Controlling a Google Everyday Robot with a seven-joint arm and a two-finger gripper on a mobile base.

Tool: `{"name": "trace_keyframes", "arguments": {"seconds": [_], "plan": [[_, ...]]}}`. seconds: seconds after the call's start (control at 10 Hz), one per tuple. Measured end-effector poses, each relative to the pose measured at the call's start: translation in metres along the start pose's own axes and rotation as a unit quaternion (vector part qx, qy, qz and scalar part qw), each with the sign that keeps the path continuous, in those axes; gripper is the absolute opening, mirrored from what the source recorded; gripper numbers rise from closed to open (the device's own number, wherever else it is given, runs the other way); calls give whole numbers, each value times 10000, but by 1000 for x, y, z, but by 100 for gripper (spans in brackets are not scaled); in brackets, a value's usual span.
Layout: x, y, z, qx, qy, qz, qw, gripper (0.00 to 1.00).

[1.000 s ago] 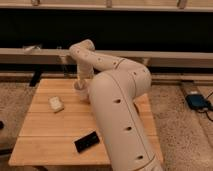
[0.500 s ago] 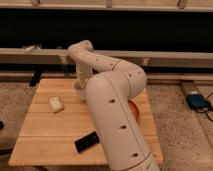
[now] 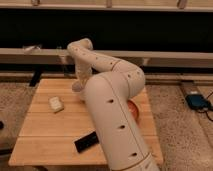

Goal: Pick up the ceramic cup

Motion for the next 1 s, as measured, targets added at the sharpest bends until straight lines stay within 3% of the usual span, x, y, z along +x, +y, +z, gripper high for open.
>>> {"name": "trace_keyframes", "arguments": {"seconds": [0.4, 0.7, 1.0], "plan": [[18, 21, -19, -144, 119, -242, 9995, 0], [40, 37, -57, -430, 39, -552, 9975, 0], [44, 37, -62, -488, 37, -582, 9971, 0]]}}
